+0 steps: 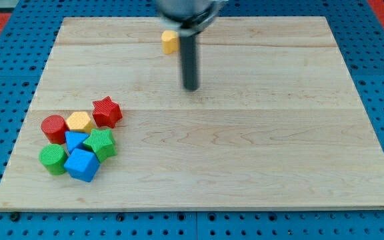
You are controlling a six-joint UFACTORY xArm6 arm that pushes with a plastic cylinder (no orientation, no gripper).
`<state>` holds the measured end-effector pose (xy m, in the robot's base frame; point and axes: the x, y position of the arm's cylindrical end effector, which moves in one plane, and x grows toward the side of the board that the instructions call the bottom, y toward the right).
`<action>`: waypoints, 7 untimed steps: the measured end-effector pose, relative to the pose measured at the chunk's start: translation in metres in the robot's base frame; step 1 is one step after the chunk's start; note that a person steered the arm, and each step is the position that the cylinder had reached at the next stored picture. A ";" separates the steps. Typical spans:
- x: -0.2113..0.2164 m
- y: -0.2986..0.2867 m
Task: Move the yellow heart into the group of blocks
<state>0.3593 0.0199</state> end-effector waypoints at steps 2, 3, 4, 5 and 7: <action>-0.089 -0.022; -0.034 -0.128; -0.020 -0.061; -0.056 0.019; -0.098 -0.070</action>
<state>0.2615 -0.0502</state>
